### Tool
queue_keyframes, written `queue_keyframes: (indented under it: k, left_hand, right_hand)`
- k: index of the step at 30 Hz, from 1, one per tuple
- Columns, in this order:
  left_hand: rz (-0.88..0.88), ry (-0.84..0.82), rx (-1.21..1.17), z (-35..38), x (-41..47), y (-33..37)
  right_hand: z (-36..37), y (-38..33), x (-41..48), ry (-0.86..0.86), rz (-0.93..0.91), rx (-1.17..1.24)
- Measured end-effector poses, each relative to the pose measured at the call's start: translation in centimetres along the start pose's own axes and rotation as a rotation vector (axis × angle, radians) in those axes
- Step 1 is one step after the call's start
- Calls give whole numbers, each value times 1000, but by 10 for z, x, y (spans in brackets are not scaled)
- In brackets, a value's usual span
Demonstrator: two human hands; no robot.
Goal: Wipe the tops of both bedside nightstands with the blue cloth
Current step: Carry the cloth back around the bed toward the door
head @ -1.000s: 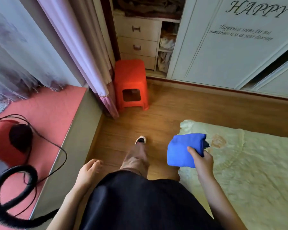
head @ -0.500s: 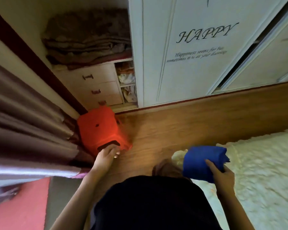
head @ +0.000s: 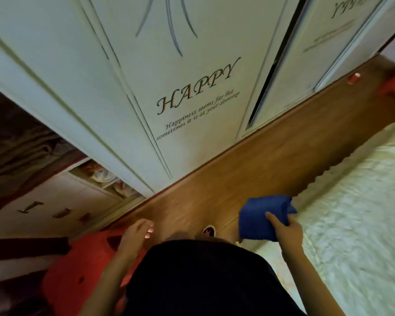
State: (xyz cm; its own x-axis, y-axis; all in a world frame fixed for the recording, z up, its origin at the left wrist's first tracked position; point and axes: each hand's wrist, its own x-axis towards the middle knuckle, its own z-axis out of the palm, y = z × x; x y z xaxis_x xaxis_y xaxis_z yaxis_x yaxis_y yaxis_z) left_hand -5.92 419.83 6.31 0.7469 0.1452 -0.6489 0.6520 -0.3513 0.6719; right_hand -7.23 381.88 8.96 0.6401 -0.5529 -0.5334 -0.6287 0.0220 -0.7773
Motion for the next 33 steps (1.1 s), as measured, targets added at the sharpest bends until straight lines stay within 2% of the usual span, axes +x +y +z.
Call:
queue_keyframes:
  k: [4,8,13,19,22,26,30,33]
  left_hand:
    - [-8,11,-10,-2,50,57]
    - [-4,-34,87,8,116,120]
    - [85,-174,249,53,216,230]
    - [221,-425,377,165,312,394]
    - [293,-564,443,232,331,465]
    - [378,-671,496,321,345,536]
    - [360,-758,580,397,369,583]
    - [328,-742,576,458,388,621]
  right_hand:
    - [18,-57,51,4,2,62]
    - [26,-97,106,29,6,152]
    - [17,-137,179,172,84,222]
    - [-28,-168,233,491,197,312]
    - [-57,-171,249,612,279,350]
    - [-96,-173,273,777,360,453]
    - [-139,-179,331,839,414,483]
    - [-181,-197,397,822,419,491]
